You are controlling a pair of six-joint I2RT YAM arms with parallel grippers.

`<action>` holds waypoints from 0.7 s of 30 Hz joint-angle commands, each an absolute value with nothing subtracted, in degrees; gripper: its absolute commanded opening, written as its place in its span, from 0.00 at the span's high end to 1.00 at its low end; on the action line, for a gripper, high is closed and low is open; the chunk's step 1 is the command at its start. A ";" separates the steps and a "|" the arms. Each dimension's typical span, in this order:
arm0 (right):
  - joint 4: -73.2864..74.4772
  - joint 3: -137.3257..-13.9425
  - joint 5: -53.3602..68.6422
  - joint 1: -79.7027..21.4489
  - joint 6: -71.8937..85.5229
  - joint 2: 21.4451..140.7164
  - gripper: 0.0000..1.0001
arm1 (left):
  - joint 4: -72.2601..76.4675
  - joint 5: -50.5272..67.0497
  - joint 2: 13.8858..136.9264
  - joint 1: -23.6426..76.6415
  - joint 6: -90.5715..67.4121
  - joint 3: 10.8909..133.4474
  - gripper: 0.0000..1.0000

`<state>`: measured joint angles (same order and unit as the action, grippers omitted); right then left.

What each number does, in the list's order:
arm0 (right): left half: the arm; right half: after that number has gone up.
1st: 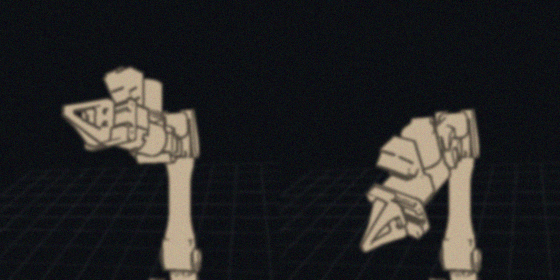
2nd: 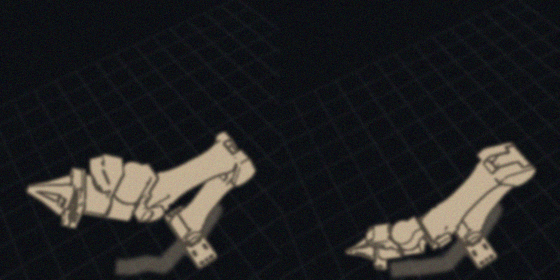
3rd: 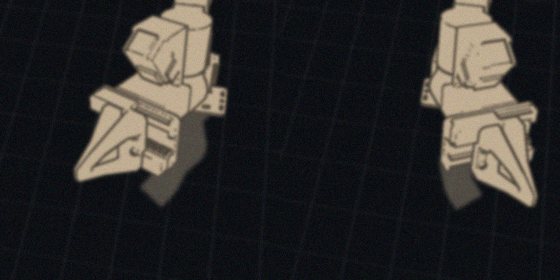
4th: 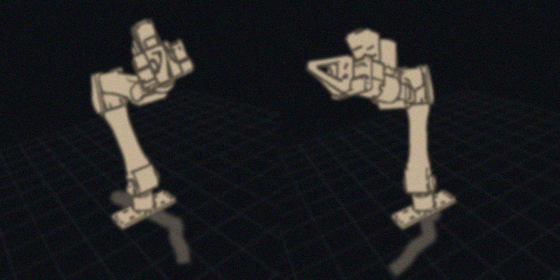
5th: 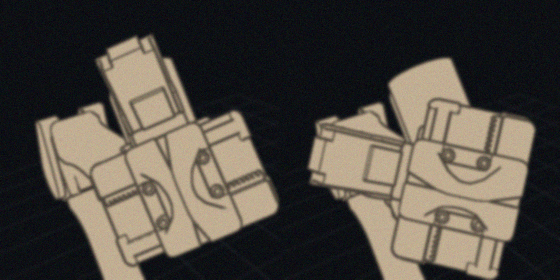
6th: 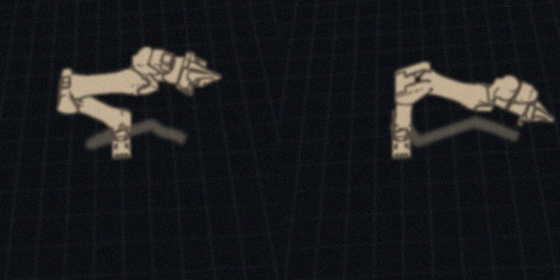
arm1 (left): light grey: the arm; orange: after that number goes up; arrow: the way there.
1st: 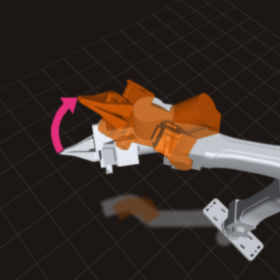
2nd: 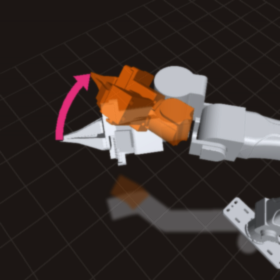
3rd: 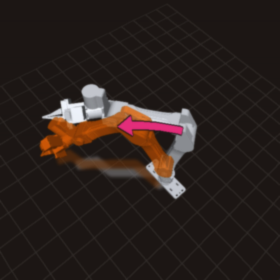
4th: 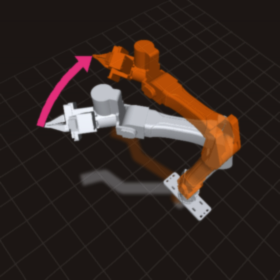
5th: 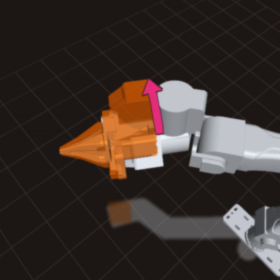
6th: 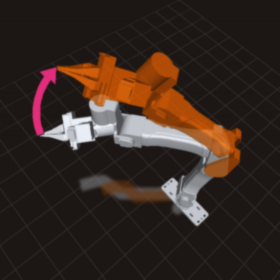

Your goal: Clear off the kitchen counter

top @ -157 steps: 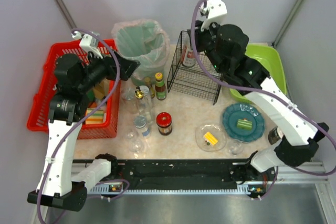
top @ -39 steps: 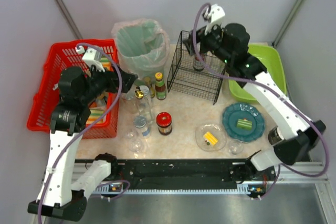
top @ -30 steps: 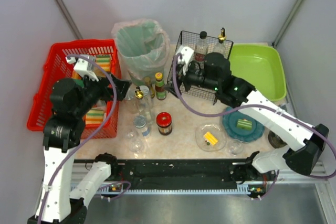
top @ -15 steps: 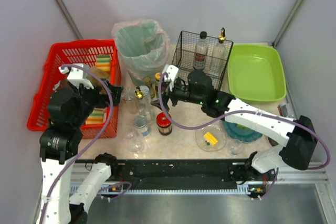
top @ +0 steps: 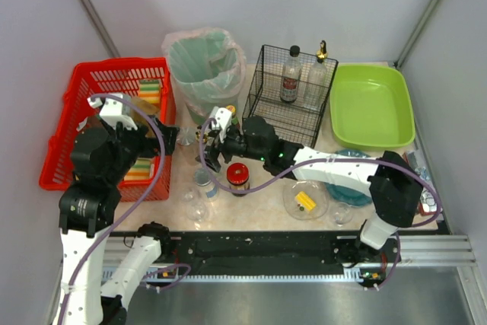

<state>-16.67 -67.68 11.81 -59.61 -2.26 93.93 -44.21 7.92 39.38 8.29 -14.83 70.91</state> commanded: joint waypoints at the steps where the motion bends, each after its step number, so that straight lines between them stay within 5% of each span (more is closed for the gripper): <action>1: -25.65 -70.05 8.62 -60.29 -0.44 94.83 0.17 | -42.36 8.52 38.41 8.35 -13.98 71.02 0.04; 7: -28.91 -69.87 5.45 -60.47 2.20 96.68 0.26 | -41.92 9.14 38.58 8.35 -14.15 71.01 0.04; 15: -28.13 -70.75 5.01 -60.64 2.90 98.00 0.56 | -42.27 9.05 38.41 8.35 -14.06 70.75 0.04; 21: -27.51 -70.49 1.94 -61.52 0.88 97.39 0.97 | -42.19 9.49 38.41 8.35 -14.06 70.75 0.04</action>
<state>-25.28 -68.01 3.97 -59.99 1.17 97.69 -44.18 8.38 38.85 8.29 -14.83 70.81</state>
